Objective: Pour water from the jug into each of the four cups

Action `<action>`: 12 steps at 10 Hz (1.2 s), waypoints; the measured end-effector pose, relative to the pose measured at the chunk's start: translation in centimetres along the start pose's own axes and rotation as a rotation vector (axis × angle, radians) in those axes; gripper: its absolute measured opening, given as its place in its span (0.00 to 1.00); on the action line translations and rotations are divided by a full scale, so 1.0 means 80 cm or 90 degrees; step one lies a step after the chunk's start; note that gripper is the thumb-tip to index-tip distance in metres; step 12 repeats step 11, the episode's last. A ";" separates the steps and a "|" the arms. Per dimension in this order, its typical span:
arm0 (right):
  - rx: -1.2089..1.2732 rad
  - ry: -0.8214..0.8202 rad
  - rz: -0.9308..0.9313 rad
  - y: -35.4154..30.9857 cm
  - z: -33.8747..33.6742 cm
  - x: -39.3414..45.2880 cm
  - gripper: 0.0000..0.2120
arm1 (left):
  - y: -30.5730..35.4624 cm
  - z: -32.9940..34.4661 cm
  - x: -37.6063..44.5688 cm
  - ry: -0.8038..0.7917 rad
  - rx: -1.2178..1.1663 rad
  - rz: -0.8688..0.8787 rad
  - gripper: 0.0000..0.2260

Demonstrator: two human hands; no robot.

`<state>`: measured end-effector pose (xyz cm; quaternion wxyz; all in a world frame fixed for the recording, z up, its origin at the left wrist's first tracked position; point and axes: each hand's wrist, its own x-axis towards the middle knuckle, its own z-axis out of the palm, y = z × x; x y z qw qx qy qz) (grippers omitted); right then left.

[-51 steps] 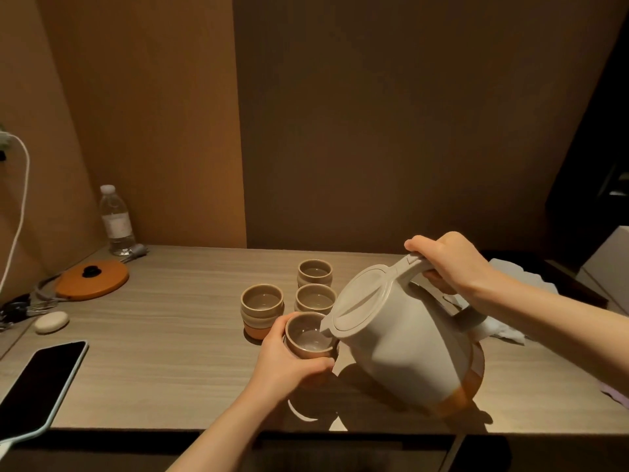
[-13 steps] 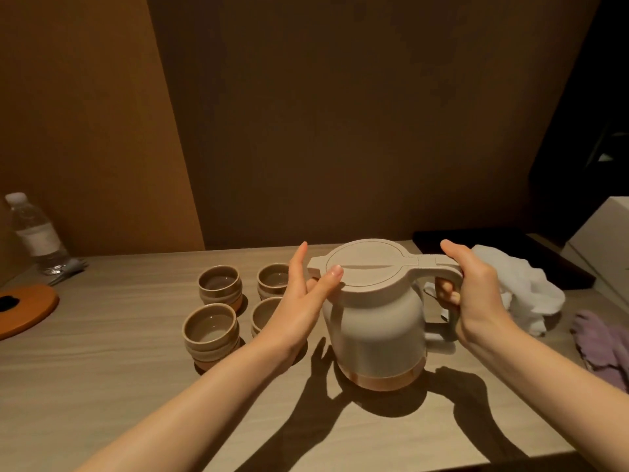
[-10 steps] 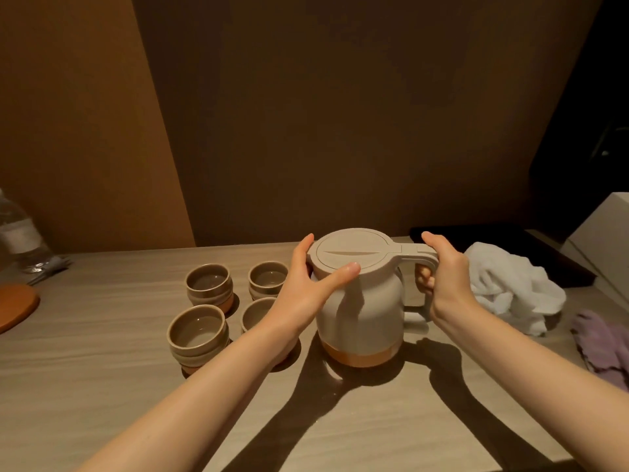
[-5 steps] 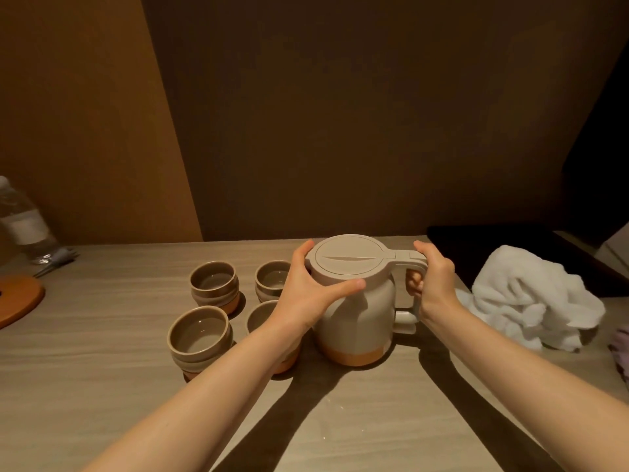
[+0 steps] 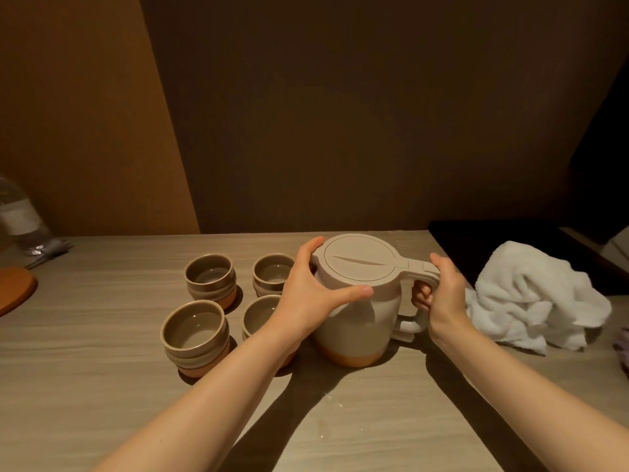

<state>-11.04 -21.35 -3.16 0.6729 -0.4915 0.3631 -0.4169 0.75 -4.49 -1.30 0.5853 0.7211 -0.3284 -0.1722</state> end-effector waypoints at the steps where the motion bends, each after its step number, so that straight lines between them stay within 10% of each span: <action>1: -0.006 -0.033 -0.017 -0.001 0.001 0.000 0.19 | -0.004 0.002 -0.002 0.015 -0.005 0.005 0.49; 8: -0.089 -0.052 0.055 -0.005 0.023 0.023 0.25 | 0.000 0.007 -0.018 0.098 -0.003 0.009 0.51; 12: -0.376 -0.036 -0.218 -0.025 -0.018 -0.047 0.21 | 0.002 -0.016 -0.067 0.069 -0.046 -0.006 0.40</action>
